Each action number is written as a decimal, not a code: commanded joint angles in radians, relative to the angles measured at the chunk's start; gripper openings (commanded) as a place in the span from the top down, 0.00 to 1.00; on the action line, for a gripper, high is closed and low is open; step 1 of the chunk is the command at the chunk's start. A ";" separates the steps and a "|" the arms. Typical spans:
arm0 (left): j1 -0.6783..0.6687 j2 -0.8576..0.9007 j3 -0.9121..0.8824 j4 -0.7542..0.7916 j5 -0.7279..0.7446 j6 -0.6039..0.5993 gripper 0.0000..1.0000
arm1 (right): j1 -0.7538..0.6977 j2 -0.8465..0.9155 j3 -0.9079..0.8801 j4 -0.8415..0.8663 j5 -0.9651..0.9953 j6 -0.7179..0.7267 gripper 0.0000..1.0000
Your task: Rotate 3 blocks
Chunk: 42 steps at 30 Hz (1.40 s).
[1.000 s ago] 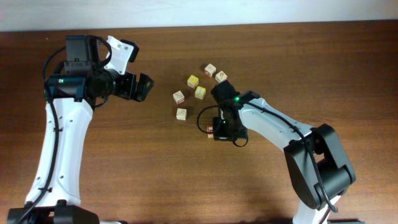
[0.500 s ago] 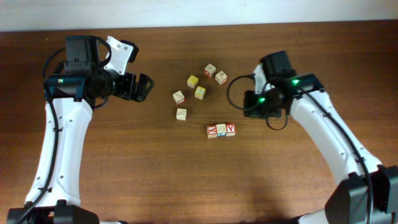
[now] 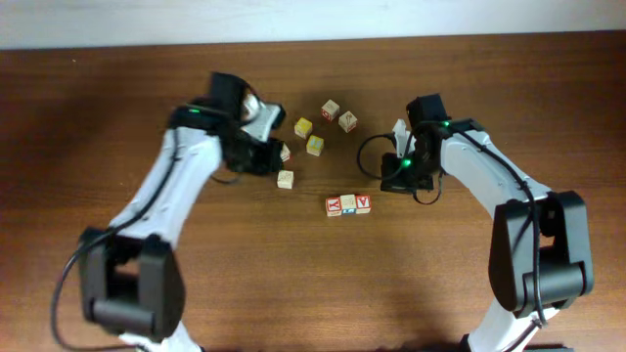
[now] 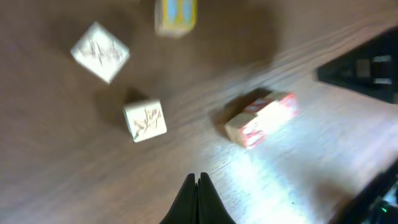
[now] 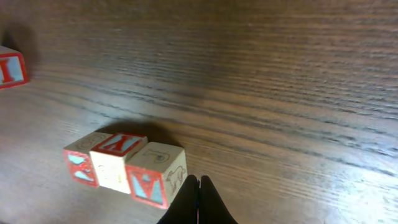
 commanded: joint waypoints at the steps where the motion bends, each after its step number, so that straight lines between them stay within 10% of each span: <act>1: -0.099 0.102 -0.019 0.010 -0.167 -0.219 1.00 | -0.006 0.008 -0.049 0.033 -0.032 -0.009 0.96; 9: -0.154 0.134 -0.021 0.119 -0.399 -0.397 1.00 | 0.035 0.008 -0.058 0.215 -0.039 -0.002 0.96; 27: -0.133 0.134 -0.018 0.153 -0.402 -0.396 1.00 | 0.245 0.018 -0.052 0.239 0.127 0.209 0.96; 42: -0.142 -0.034 -0.071 0.076 -0.192 -0.307 1.00 | -0.029 -0.205 -0.063 0.034 -0.063 0.026 0.96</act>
